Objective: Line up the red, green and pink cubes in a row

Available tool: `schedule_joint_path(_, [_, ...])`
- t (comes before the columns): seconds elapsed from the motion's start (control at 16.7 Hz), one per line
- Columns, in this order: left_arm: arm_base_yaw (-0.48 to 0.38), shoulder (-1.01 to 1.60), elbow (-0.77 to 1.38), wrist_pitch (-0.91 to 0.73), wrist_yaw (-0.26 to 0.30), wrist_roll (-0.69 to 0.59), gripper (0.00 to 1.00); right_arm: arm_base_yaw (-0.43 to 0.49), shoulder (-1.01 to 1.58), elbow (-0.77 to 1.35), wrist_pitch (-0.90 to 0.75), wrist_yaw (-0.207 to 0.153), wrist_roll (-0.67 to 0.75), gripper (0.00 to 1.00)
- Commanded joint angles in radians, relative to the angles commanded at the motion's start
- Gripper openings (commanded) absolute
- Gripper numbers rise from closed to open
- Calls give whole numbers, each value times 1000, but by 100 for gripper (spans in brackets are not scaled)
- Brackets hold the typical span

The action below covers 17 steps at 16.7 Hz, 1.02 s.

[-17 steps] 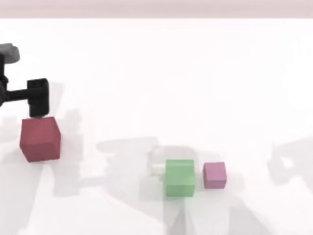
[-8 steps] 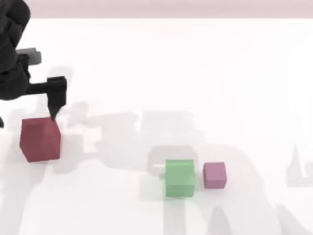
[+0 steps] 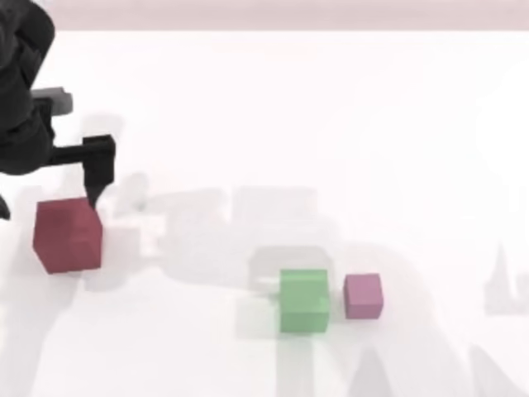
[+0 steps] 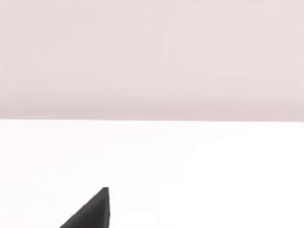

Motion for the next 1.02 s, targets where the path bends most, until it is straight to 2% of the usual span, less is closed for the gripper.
schedule_joint_path(0.42, [-1,102,-166,275,1,1,100,0,0,0,0,0,0,100])
schedule_joint_path(0.72, [-1,111,-179,294,1,1,100,0,0,0,0,0,0,100])
schedule_joint_path(1.02, [-1,111,-179,294,1,1,62,0,0,0,0,0,0,100])
